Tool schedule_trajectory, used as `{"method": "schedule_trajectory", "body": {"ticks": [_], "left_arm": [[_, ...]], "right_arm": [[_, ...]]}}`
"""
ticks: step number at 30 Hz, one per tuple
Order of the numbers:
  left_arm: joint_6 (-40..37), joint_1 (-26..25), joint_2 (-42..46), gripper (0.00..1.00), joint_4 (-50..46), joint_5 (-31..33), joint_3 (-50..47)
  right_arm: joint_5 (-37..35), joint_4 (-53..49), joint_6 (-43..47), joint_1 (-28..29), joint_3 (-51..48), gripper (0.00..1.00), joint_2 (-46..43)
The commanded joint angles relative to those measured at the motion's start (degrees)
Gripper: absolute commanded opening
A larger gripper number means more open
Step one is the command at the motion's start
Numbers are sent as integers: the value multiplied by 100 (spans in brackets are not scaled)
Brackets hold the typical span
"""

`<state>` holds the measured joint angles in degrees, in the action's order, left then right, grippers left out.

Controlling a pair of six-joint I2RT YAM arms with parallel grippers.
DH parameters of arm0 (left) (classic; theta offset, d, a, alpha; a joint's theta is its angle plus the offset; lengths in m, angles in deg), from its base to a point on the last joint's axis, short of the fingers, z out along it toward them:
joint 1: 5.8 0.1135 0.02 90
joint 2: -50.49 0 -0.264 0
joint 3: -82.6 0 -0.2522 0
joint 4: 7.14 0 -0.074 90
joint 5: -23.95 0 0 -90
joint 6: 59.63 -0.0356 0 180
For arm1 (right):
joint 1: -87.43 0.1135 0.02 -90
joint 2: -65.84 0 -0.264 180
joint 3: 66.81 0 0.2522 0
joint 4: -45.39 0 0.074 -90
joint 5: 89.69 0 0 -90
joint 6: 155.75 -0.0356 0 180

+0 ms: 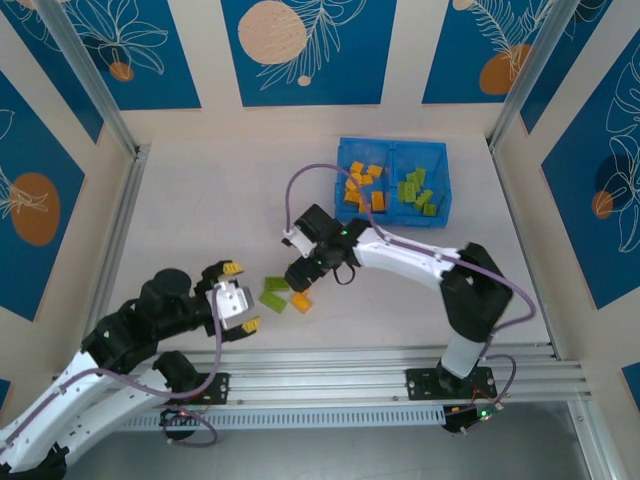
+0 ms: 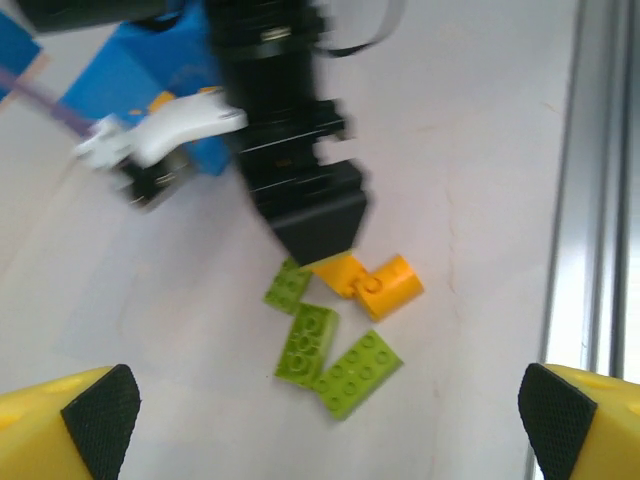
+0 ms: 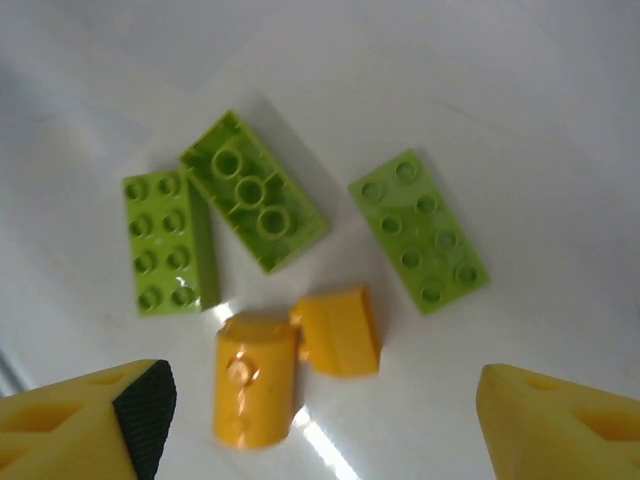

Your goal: Sort the legos into containers by color

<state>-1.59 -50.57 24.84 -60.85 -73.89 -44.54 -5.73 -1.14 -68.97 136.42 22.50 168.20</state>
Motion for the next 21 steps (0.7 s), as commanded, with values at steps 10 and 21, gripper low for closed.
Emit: {"method": "schedule_trajectory", "body": {"ticks": [10,21], "left_arm": [[-637,-18,424,100,312,-415,-820],[-659,22,464,100,471,-471,-920]], "right_arm": [[-128,-592,513,-171,1374,71,1793],[-704,-738,665,-115,1377,55,2175]]}}
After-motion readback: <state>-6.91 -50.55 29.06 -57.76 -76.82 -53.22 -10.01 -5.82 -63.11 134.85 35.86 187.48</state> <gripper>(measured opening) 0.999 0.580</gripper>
